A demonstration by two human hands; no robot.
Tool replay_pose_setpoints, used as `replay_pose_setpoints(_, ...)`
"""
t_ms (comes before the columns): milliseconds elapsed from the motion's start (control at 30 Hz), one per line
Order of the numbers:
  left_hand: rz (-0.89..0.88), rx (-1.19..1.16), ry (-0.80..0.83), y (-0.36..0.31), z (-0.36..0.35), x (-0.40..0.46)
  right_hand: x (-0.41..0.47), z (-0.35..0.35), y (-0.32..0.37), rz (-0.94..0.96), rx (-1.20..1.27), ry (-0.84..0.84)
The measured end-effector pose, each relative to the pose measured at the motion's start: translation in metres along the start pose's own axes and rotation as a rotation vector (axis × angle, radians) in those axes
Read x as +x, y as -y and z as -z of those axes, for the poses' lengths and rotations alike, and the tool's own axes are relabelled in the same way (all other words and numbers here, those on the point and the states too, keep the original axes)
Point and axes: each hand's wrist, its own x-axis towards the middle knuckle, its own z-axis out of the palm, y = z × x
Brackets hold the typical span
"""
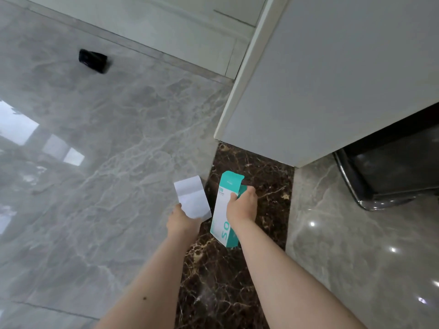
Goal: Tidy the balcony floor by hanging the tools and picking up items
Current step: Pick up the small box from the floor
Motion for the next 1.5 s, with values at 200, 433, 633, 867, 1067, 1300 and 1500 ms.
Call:
replay_pose_setpoints(200,0.101,-0.048,-0.051,0.011,-0.016,0.038,0.029,-0.031,-0.004,0.03,-0.221,0.012)
replay_pose_setpoints(433,0.154,-0.135,-0.073,0.011,-0.031,0.063,0.045,-0.047,-0.008,0.056,-0.32,0.061)
replay_pose_setpoints(633,0.143,-0.203,-0.101,0.007,-0.024,0.056,0.036,-0.045,-0.006,0.025,-0.319,0.123)
replay_pose_setpoints(867,0.036,-0.128,-0.074,-0.009,0.022,0.006,-0.012,-0.012,0.029,0.036,-0.279,0.161)
replay_pose_setpoints(1067,0.016,-0.096,-0.06,-0.035,0.087,-0.048,-0.073,0.027,0.088,0.084,-0.227,0.21)
replay_pose_setpoints(1300,-0.039,-0.117,-0.056,-0.084,0.17,-0.109,-0.143,0.073,0.172,0.127,-0.157,0.181)
replay_pose_setpoints(1500,-0.11,-0.175,-0.114,-0.12,0.256,-0.143,-0.198,0.091,0.257,0.229,-0.082,0.145)
